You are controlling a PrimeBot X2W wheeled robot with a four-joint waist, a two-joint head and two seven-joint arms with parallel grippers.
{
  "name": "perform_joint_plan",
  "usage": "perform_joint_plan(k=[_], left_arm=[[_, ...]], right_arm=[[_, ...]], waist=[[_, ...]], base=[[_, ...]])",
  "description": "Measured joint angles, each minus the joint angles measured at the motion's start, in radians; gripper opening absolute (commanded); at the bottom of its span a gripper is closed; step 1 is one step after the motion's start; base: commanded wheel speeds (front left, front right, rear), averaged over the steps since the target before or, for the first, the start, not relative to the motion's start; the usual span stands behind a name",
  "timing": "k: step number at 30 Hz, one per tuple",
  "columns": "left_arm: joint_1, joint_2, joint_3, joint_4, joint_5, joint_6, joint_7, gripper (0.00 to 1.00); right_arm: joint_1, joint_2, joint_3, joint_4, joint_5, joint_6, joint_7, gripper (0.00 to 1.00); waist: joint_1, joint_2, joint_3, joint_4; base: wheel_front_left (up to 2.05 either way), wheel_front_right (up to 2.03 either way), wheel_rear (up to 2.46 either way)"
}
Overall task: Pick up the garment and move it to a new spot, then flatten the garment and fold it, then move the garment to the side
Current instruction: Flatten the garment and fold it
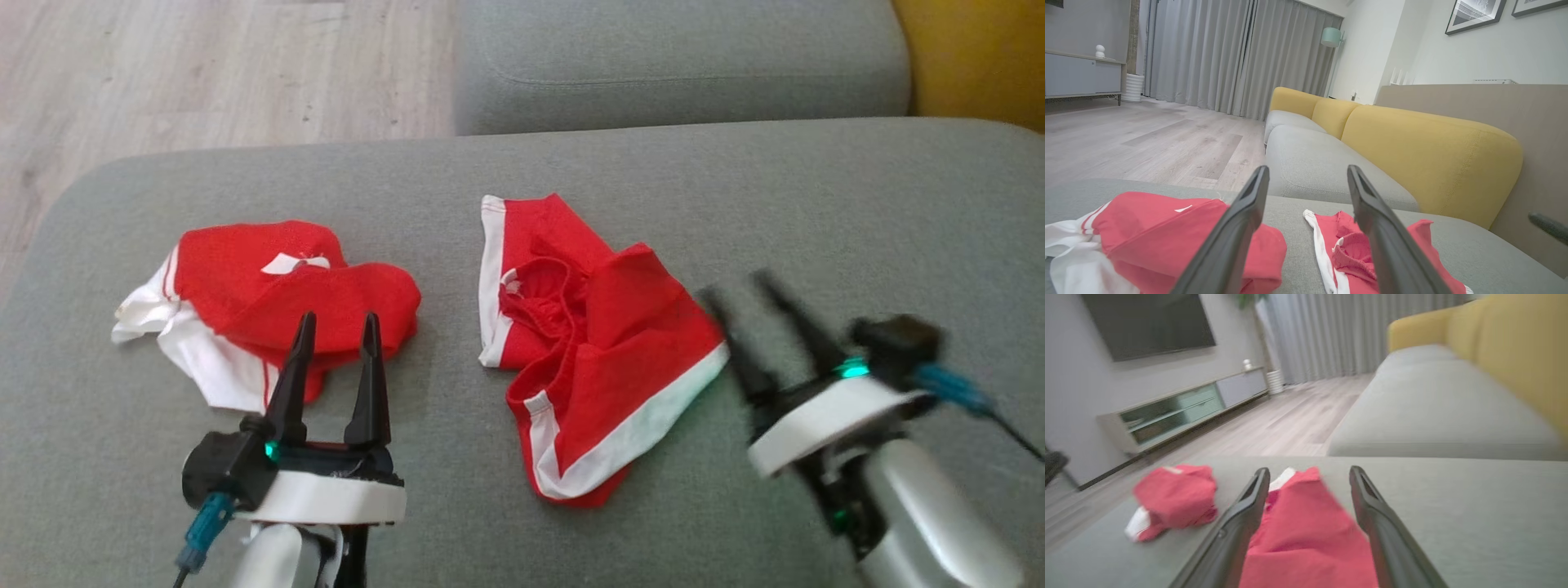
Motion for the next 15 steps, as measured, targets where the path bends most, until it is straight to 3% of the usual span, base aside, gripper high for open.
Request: perform_joint_plan(k=[3,6,10,15], left_arm=[[0.000,0.000,-0.002,-0.003,0.006,0.000,0.000,1.00],[-0.001,0.000,-0.006,-0.005,0.006,-0.001,0.000,1.00],[-0.005,0.000,-0.020,-0.005,0.006,-0.001,0.000,1.00],[-0.018,0.000,-0.030,-0.007,0.006,-0.001,0.000,1.00]], right_arm=[[0.023,0.061,-0.174,0.035,-0.095,0.000,-0.062,1.00],[0.055,0.127,-0.281,0.072,-0.197,0.000,-0.082,1.00],[0.102,0.187,-0.328,0.113,-0.258,0.000,-0.081,1.00],[0.091,0.196,-0.388,0.146,-0.301,0.000,-0.074,1.00]], waist=[[0.0000,0.0000,0.006,-0.014],[0.0000,0.0000,0.018,-0.027],[0.0000,0.0000,0.039,-0.039],[0.0000,0.0000,0.073,-0.043]], base=[[0.00,0.00,0.00],[0.00,0.00,0.00],[0.00,0.00,0.00],[0.00,0.00,0.00]])
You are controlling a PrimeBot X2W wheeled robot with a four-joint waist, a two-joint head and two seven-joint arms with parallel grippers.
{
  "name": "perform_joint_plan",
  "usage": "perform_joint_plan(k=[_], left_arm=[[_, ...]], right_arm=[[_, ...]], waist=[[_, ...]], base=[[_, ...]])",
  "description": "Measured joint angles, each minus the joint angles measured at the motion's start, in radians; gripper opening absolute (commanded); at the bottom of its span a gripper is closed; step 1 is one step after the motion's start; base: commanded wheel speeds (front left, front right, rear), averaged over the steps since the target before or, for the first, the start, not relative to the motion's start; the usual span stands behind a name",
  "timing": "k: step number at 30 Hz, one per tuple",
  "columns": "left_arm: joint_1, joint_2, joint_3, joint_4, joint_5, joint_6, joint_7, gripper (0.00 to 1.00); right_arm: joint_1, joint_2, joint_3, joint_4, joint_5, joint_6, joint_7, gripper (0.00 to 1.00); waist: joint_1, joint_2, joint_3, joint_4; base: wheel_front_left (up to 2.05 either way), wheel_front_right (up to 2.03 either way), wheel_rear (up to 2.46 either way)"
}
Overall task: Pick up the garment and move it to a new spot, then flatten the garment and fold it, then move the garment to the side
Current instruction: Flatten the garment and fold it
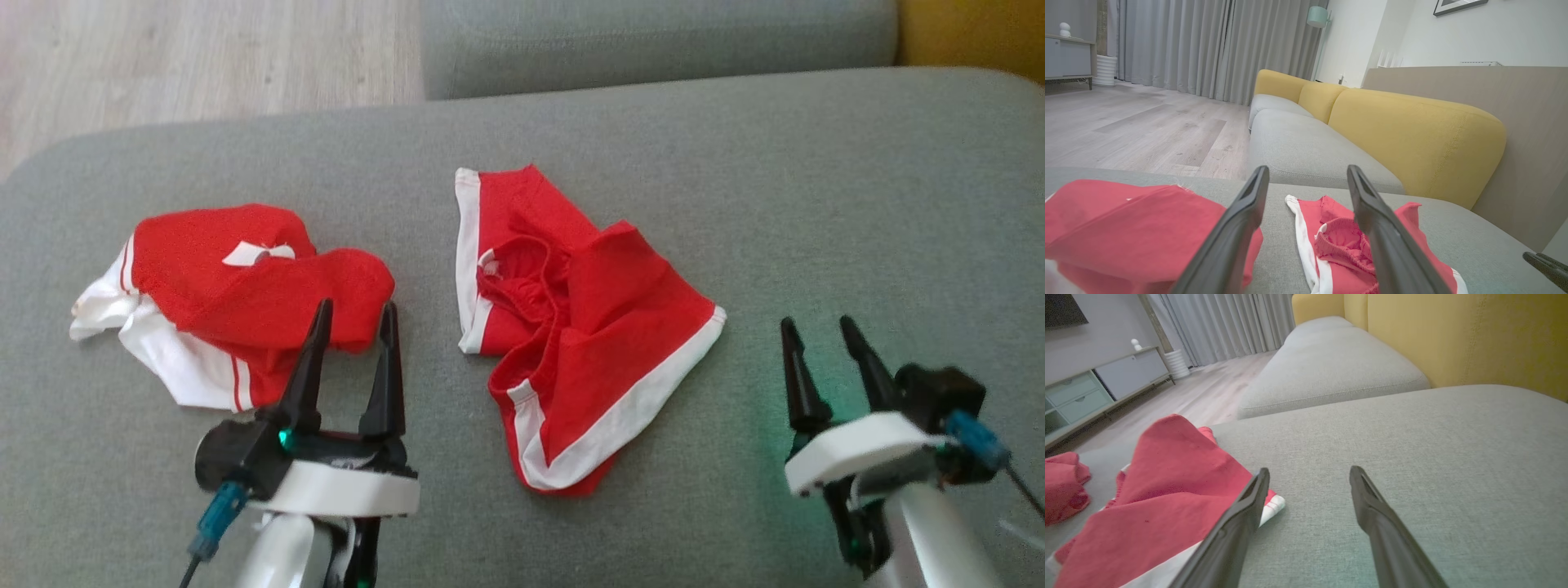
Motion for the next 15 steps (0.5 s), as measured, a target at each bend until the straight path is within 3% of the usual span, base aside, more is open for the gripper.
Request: perform_joint_plan(k=[5,15], left_arm=[[-0.037,0.000,-0.022,0.000,-0.001,0.000,0.000,1.00],[-0.059,0.000,-0.054,0.012,-0.011,0.000,0.000,1.00]], right_arm=[[-0.087,0.000,-0.021,0.080,-0.016,0.000,0.060,1.00],[-0.226,0.000,0.042,0.327,0.018,0.000,0.154,1.00]], waist=[[0.0001,0.0000,0.035,0.017],[0.0001,0.0000,0.077,0.081]], base=[[0.00,0.00,0.00],[0.00,0.00,0.00]])
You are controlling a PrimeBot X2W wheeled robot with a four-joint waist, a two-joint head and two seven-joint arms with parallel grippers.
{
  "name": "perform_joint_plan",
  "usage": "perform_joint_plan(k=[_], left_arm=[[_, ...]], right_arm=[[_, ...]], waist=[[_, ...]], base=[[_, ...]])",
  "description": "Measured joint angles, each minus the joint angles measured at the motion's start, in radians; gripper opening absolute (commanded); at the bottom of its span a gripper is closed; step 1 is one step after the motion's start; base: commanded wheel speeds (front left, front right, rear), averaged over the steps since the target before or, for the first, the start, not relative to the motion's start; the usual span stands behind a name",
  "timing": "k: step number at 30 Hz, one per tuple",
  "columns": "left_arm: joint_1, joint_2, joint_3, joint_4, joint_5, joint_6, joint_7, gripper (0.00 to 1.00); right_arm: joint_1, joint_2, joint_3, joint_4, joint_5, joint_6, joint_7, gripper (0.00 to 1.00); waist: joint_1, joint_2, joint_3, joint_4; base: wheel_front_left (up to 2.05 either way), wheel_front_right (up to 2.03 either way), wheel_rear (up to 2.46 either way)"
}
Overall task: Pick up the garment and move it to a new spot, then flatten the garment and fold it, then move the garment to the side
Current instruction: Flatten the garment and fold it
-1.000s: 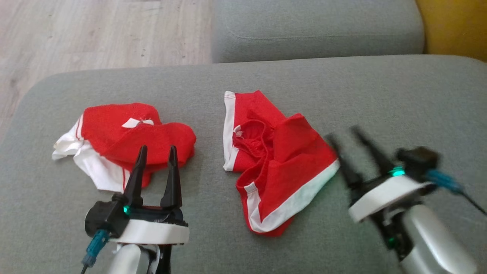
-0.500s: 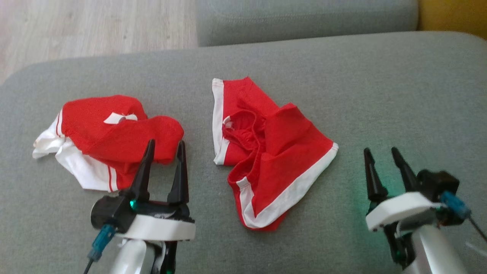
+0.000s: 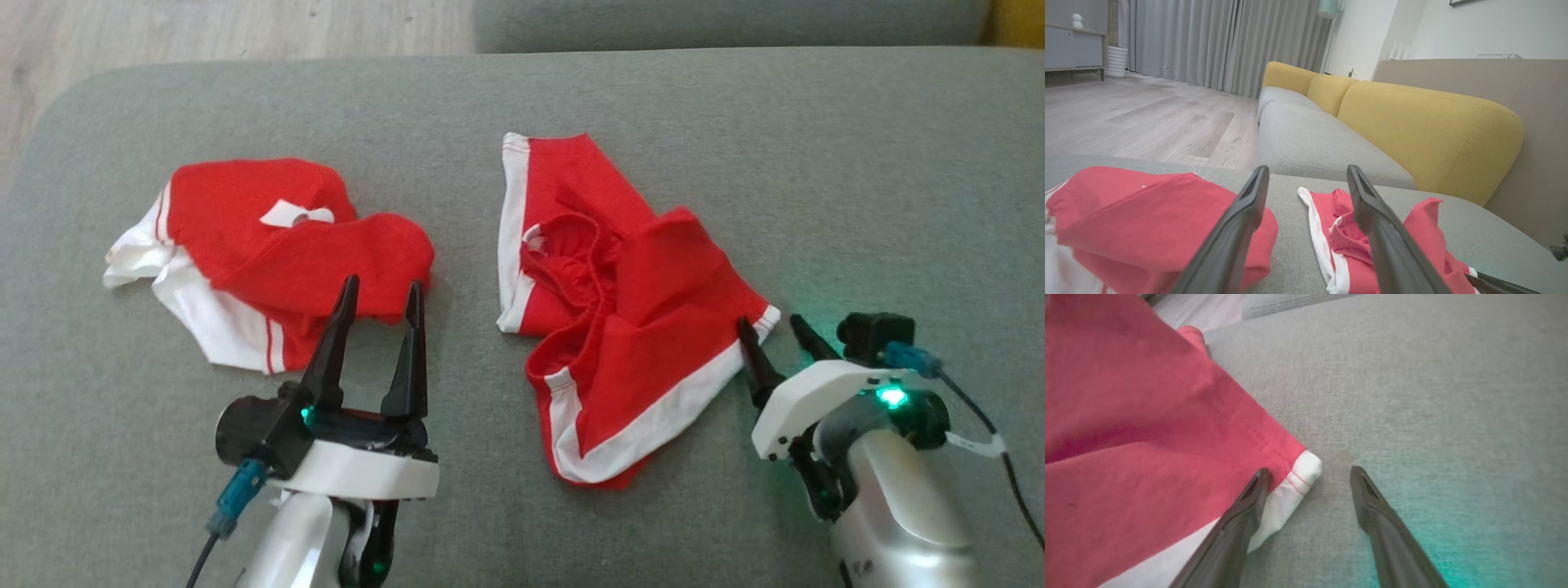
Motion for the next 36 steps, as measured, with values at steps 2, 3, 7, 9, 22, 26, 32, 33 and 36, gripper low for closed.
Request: perform_joint_plan(k=[2,3,7,9,22,26,32,33,36], left_arm=[[-0.004,0.000,0.000,0.002,0.000,0.000,0.000,1.00],[-0.005,0.000,0.000,0.002,0.000,0.000,0.000,1.00],[-0.006,0.000,0.002,0.003,0.000,0.001,0.000,1.00],[-0.006,0.000,0.006,0.003,0.000,0.001,0.000,1.00],[-0.002,0.000,0.025,-0.005,0.002,0.001,0.000,1.00],[0.001,0.000,0.028,-0.005,0.002,0.001,0.000,1.00],[0.008,0.000,0.033,-0.006,0.002,0.001,0.000,1.00],[0.008,0.000,0.032,-0.005,0.002,0.001,0.000,1.00],[0.008,0.000,0.032,-0.005,0.001,0.001,0.000,1.00]], right_arm=[[-0.017,-0.001,0.021,0.029,0.011,0.000,0.002,1.00],[-0.028,-0.001,0.031,0.042,0.015,0.000,0.002,0.83],[-0.065,-0.001,0.050,0.087,0.026,0.000,-0.014,0.00],[-0.066,0.002,0.032,0.109,0.006,0.000,-0.038,0.00],[-0.043,-0.011,-0.383,0.056,-0.225,0.000,-0.132,0.00],[-0.005,-0.005,-0.473,0.008,-0.279,0.000,-0.105,0.00],[0.056,0.013,-0.608,-0.065,-0.337,0.000,-0.040,0.00],[0.059,0.013,-0.611,-0.064,-0.329,0.000,-0.039,0.00],[0.060,0.015,-0.607,-0.060,-0.314,0.000,-0.037,1.00]], waist=[[-0.0001,0.0000,0.002,0.009],[-0.0002,0.0000,0.002,0.012],[-0.0002,0.0000,-0.001,0.009],[-0.0001,0.0000,-0.004,0.002],[-0.0002,0.0000,-0.034,-0.074],[-0.0002,0.0000,-0.038,-0.088],[-0.0002,0.0000,-0.044,-0.106],[-0.0002,0.0000,-0.045,-0.107],[-0.0002,0.0000,-0.047,-0.109]], base=[[0.00,0.00,0.00],[0.00,0.00,0.00],[0.00,0.00,0.00],[0.00,0.00,0.00],[0.00,0.00,0.00],[0.00,0.00,0.00],[0.00,0.00,0.00],[0.00,0.00,0.00],[0.00,0.00,0.00]])
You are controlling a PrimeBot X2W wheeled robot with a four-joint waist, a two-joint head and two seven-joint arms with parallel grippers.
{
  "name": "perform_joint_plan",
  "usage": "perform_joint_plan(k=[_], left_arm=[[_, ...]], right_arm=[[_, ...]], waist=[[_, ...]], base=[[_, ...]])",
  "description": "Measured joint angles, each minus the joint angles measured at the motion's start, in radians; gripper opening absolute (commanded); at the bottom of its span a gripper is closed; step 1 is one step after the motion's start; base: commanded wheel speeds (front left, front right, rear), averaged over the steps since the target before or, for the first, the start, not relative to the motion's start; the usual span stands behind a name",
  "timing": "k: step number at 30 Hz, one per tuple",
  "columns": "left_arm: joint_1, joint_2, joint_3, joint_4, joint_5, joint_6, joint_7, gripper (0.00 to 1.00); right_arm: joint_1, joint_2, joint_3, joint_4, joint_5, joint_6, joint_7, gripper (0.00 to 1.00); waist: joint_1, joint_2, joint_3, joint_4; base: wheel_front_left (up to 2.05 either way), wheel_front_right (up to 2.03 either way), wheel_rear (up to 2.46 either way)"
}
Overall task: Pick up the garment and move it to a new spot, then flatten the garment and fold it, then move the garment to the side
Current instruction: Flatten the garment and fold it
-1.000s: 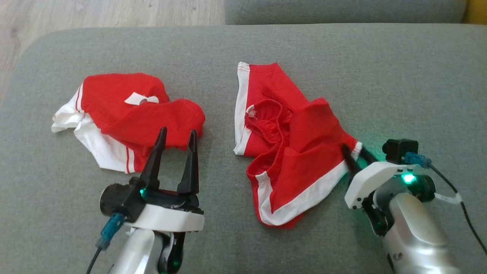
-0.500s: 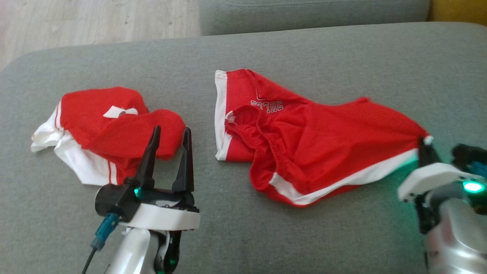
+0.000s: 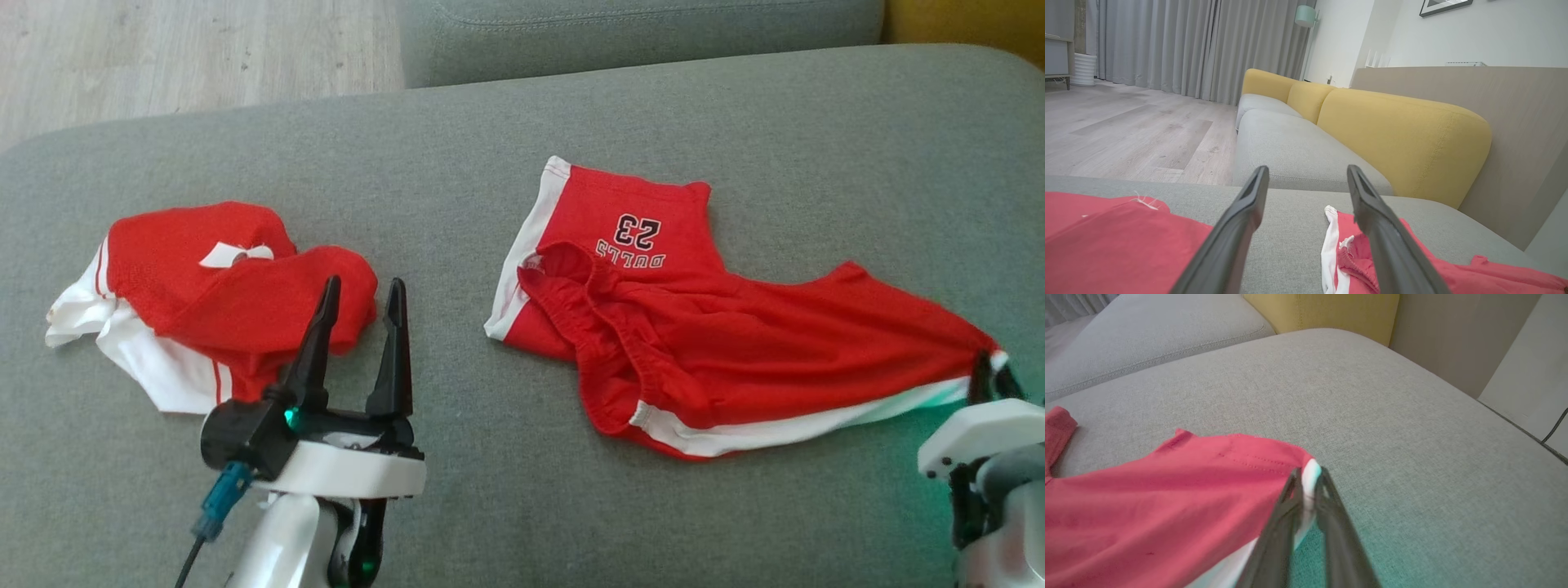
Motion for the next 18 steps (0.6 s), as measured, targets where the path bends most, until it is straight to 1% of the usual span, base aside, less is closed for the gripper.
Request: perform_joint_plan(k=[4,8,10,14,18], left_arm=[[0.000,0.000,0.000,0.000,0.000,0.000,0.000,1.00],[0.001,0.000,0.002,0.001,0.000,0.000,0.000,1.00],[0.005,0.000,0.003,0.001,0.000,0.000,0.000,1.00],[0.005,0.000,0.003,0.000,0.000,0.000,0.000,1.00],[0.007,0.000,0.003,-0.001,0.000,-0.001,0.000,1.00]], right_arm=[[-0.001,0.000,0.044,-0.001,0.044,0.000,-0.042,1.00],[-0.001,0.000,0.178,-0.027,0.133,0.000,-0.116,1.00],[0.000,0.000,0.271,-0.073,0.193,0.000,-0.160,1.00],[0.026,-0.001,0.376,-0.142,0.255,0.000,-0.184,1.00],[0.082,-0.001,0.428,-0.174,0.283,0.000,-0.191,1.00]], waist=[[0.0000,0.0000,-0.004,-0.001],[0.0000,0.0000,-0.010,-0.001],[0.0000,0.0000,-0.016,0.000],[0.0000,0.0000,-0.021,0.005],[0.0000,0.0000,-0.021,0.012]], base=[[0.00,0.00,0.00],[0.00,0.00,0.00],[0.00,0.00,0.00],[0.00,0.00,0.00],[0.00,0.00,0.00]])
